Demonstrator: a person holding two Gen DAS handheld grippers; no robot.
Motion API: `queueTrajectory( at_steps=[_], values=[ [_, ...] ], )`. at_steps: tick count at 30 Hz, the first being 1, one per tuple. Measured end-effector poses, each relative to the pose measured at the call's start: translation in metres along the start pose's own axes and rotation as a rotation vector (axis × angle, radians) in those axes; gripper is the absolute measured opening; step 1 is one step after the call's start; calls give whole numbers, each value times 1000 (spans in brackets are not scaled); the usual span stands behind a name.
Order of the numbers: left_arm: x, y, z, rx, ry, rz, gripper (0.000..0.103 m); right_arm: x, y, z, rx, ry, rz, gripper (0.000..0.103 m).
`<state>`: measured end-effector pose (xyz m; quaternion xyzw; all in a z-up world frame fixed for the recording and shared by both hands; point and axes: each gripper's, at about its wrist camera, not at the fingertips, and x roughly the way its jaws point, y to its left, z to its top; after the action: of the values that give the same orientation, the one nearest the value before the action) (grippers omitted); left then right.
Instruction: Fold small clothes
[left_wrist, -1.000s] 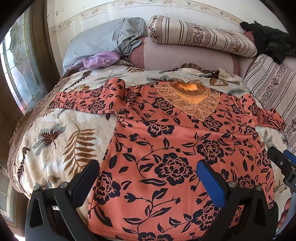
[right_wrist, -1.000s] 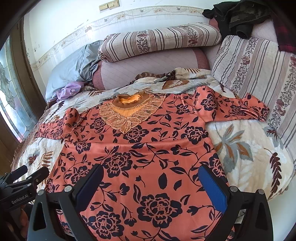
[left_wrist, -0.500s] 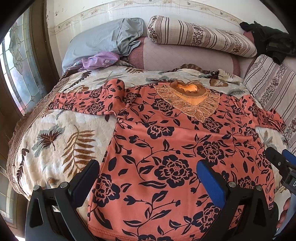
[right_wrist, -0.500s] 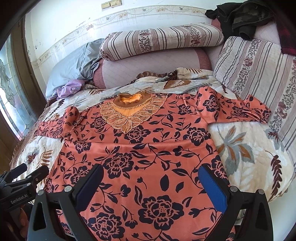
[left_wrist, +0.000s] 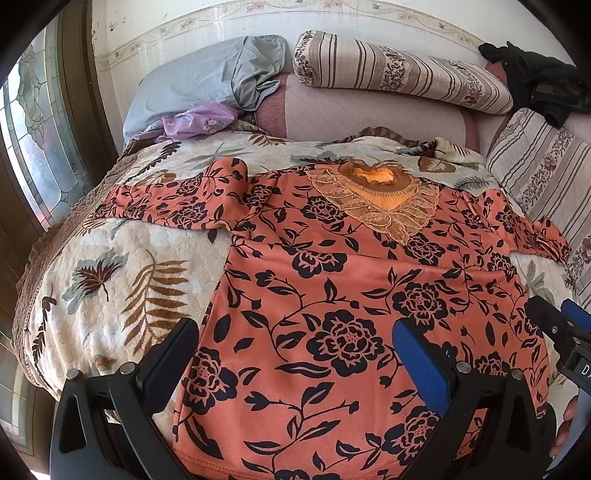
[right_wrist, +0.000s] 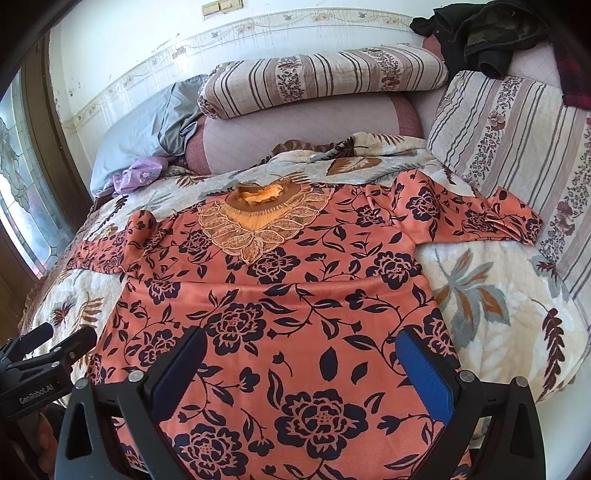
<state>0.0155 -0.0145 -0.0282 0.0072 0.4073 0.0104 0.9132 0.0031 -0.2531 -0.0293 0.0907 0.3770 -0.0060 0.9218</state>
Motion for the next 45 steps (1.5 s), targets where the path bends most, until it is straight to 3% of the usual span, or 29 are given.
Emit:
queueTrajectory(
  at_steps=[12, 16, 20, 25, 29, 33, 36, 37, 38, 39, 42, 43, 45],
  values=[
    [6, -5, -1, 16, 4, -1, 103, 1, 0, 0, 1, 0, 2, 103],
    [36, 6, -10, 13, 72, 17, 103, 5, -25, -4, 46, 3, 119, 103],
    [63, 32, -19, -13, 130, 74, 103, 13, -108, -8, 238, 3, 168, 103],
    [76, 79, 0, -124, 90, 137, 103, 38, -261, 1, 637, -21, 96, 101],
    [92, 131, 18, -279, 38, 190, 103, 59, -349, 20, 866, -92, 96, 89],
    [127, 171, 14, -393, 96, 223, 103, 76, -391, 52, 929, -160, 9, 81],
    [143, 184, 6, -469, 165, 217, 103, 101, -406, 74, 910, -125, -88, 79],
    [144, 184, 6, -461, 161, 233, 103, 109, -408, 81, 892, -104, -119, 76],
    [147, 182, 5, -446, 166, 246, 103, 118, -409, 88, 860, -75, -157, 62],
    [150, 179, 5, -425, 180, 257, 103, 124, -410, 94, 837, -42, -191, 40],
    [151, 179, 3, -420, 176, 248, 103, 128, -408, 111, 806, 20, -260, 12],
    [149, 181, 2, -431, 174, 238, 103, 123, -402, 123, 776, 17, -266, 7],
    [149, 185, 2, -454, 170, 221, 103, 107, -383, 145, 718, -7, -234, 7]
  ],
)
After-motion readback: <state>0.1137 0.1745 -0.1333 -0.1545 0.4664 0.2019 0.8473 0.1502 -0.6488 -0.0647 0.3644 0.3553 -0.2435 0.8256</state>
